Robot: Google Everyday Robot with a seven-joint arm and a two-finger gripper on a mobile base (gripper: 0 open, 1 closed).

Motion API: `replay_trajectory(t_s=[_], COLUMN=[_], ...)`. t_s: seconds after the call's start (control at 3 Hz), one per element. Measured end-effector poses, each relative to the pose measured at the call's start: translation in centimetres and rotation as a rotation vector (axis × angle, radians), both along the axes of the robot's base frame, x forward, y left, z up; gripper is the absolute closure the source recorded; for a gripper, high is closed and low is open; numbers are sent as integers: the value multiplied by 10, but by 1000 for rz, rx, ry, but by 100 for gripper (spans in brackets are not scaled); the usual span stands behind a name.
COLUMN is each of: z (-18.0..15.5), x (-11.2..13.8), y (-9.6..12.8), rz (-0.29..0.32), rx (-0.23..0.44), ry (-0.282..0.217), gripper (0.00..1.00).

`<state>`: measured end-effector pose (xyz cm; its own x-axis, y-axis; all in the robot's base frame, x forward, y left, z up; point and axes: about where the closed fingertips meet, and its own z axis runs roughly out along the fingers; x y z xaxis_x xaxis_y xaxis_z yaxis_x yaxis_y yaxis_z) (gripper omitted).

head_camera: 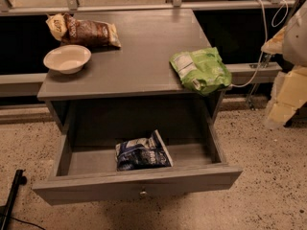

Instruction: Pick blue chip bag from top drawer and place on counter

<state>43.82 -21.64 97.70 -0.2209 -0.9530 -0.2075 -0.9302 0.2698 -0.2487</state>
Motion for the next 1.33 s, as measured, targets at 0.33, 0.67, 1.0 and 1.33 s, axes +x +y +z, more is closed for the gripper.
replay_trajectory(t_s=[0.33, 0.67, 1.0, 1.33], z=[0, -17, -54, -71], x=[0, 12, 8, 16], y=[0, 23, 82, 96], rz=[0, 36, 174, 189], rx=[0, 76, 116, 124], ry=[0, -75, -114, -147], gripper=[0, 0, 0, 0])
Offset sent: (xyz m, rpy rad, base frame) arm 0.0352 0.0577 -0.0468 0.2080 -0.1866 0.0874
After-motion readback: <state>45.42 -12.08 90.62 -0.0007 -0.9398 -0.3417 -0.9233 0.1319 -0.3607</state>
